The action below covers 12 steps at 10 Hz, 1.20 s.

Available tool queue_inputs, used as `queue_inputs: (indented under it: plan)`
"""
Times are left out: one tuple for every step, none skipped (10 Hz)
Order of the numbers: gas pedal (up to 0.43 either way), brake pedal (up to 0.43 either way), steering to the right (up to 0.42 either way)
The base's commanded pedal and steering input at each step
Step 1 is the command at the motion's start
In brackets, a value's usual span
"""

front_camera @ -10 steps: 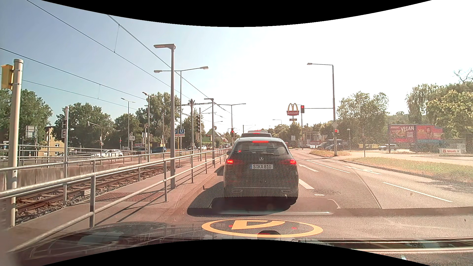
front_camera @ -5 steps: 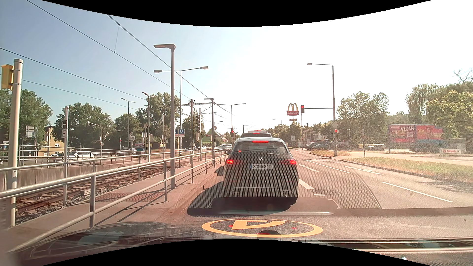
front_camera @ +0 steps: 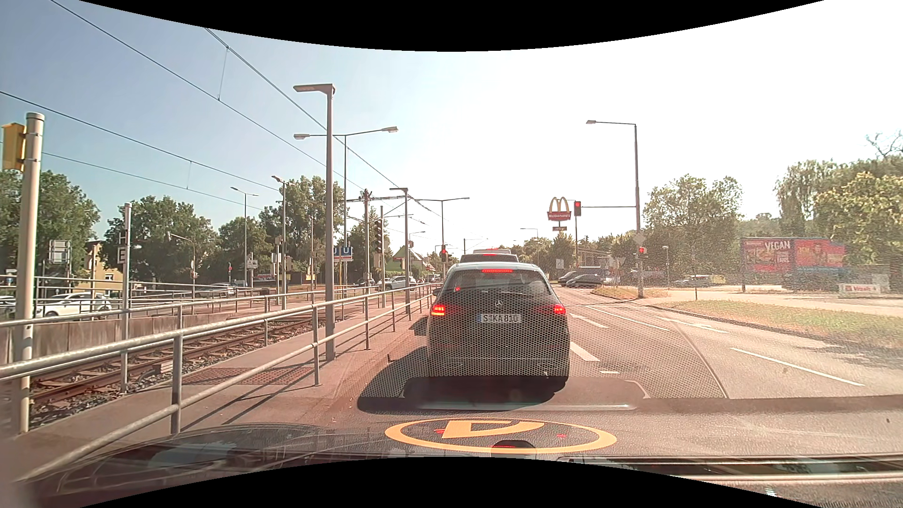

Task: Follow the waypoints while adhering to traffic rules and regulations

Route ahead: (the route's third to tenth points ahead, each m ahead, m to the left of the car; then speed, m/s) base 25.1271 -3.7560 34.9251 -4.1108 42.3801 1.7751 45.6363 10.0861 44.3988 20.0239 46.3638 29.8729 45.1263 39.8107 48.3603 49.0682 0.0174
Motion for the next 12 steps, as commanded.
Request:
queue_inputs:
  plan:
    - [0.000,0.207,0.006]
    - [0.000,0.207,0.006]
    - [0.000,0.207,0.006]
    - [0.000,0.207,0.006]
    - [0.000,0.207,0.006]
    - [0.000,0.207,0.006]
    - [0.000,0.207,0.006]
    - [0.000,0.207,0.006]
    - [0.000,0.207,0.006]
    - [0.000,0.207,0.006]
    - [0.000,0.213,0.006]
    - [0.000,0.207,0.006]
